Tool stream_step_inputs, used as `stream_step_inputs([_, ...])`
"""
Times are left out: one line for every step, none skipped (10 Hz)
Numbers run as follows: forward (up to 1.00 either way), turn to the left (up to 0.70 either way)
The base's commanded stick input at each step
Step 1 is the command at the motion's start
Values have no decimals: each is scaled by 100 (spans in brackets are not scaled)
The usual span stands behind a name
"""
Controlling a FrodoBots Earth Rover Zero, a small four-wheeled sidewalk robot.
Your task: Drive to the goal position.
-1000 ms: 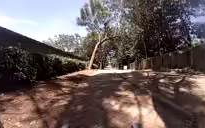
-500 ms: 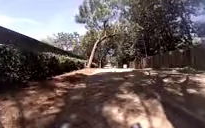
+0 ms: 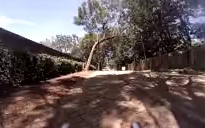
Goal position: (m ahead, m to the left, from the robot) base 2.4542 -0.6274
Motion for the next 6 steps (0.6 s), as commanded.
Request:
stream_step_inputs([70, -35])
stream_step_inputs([70, -35])
stream_step_inputs([70, -35])
stream_step_inputs([70, -34])
stream_step_inputs([70, -28])
stream_step_inputs([70, -21])
